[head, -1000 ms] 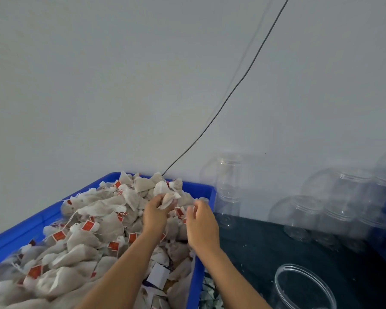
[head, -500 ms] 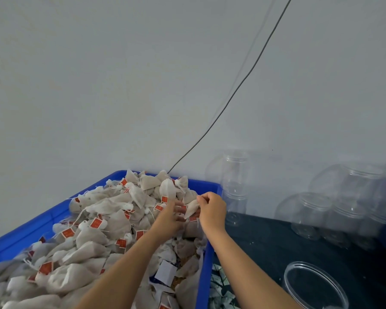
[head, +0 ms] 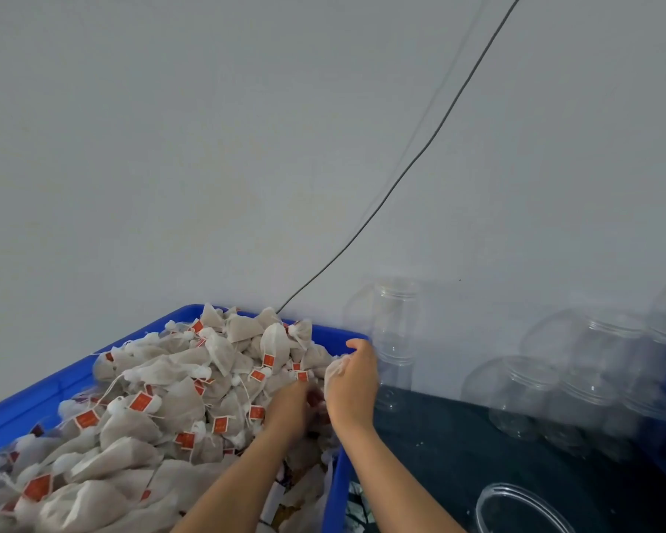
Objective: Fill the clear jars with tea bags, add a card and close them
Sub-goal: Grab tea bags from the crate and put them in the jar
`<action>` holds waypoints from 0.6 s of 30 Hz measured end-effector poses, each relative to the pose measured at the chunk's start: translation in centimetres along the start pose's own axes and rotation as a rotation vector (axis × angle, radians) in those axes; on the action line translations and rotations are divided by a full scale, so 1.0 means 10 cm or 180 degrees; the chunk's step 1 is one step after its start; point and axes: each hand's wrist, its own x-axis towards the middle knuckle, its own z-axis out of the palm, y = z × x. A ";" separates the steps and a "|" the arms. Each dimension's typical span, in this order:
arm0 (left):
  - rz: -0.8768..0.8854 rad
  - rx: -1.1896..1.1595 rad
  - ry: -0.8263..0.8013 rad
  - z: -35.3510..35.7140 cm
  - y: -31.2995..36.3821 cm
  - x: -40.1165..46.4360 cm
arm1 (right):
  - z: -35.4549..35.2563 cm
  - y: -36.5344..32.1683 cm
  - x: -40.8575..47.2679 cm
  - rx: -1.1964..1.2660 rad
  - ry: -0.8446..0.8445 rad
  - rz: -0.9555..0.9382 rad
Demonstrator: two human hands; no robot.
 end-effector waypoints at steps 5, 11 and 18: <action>-0.0145 -0.0853 0.0519 -0.30 0.11 -0.11 | -0.10 -0.07 -0.03 0.0558 0.0218 0.0087; 0.0422 -0.1342 0.0877 -0.97 0.41 -0.11 | -0.34 -0.13 -0.02 0.1181 -0.0751 0.0156; 0.0201 -0.2614 0.0286 -1.02 0.50 -0.18 | -0.36 -0.24 -0.06 0.0776 -0.0930 -0.0086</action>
